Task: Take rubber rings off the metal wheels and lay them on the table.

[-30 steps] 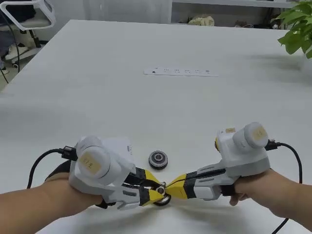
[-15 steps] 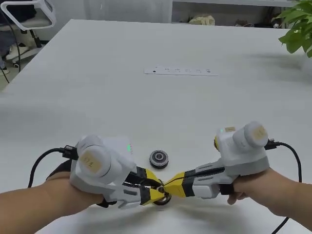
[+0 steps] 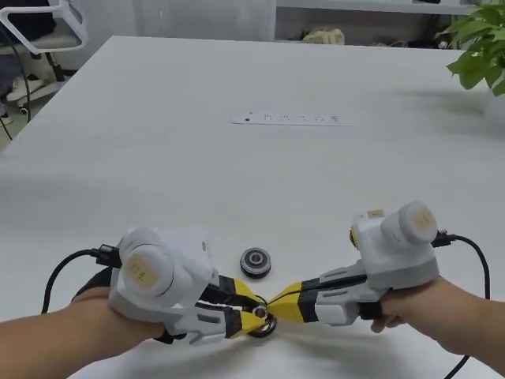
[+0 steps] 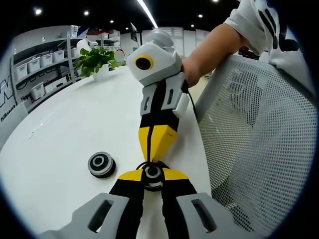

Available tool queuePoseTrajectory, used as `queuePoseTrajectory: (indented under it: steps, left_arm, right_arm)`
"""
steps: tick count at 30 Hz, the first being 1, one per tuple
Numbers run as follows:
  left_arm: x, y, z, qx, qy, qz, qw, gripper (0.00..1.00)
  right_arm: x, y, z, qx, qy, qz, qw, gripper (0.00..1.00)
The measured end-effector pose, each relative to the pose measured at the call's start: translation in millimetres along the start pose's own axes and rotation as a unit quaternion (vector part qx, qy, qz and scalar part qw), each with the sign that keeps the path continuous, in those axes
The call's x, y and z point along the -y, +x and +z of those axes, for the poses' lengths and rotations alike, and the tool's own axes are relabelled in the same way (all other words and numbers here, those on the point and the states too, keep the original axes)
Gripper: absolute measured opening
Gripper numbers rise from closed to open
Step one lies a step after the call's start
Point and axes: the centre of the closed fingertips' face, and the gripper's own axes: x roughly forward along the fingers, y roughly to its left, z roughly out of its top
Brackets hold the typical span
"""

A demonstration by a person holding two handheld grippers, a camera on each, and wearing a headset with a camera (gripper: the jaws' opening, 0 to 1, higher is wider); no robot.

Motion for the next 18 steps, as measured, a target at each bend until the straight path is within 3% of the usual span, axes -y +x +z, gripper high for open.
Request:
queuePoseTrajectory:
  steps: [8, 10, 18]
  left_arm:
    - [0.0, 0.3, 0.9, 0.0, -0.005, -0.004, 1.0, 0.08]
    - [0.9, 0.4, 1.6, 0.001, -0.011, -0.006, 0.9999, 0.15]
    - [1.2, -5.1, 4.7, 0.001, -0.023, -0.01, 0.9997, 0.15]
  right_arm:
    - [0.1, -1.6, 1.5, 0.005, 0.0, 0.001, 1.0, 0.0]
    - [0.2, -2.2, 2.3, 0.007, 0.0, 0.0, 1.0, 0.0]
    - [-0.3, -3.9, 3.1, 0.01, 0.003, 0.001, 0.9999, 0.0]
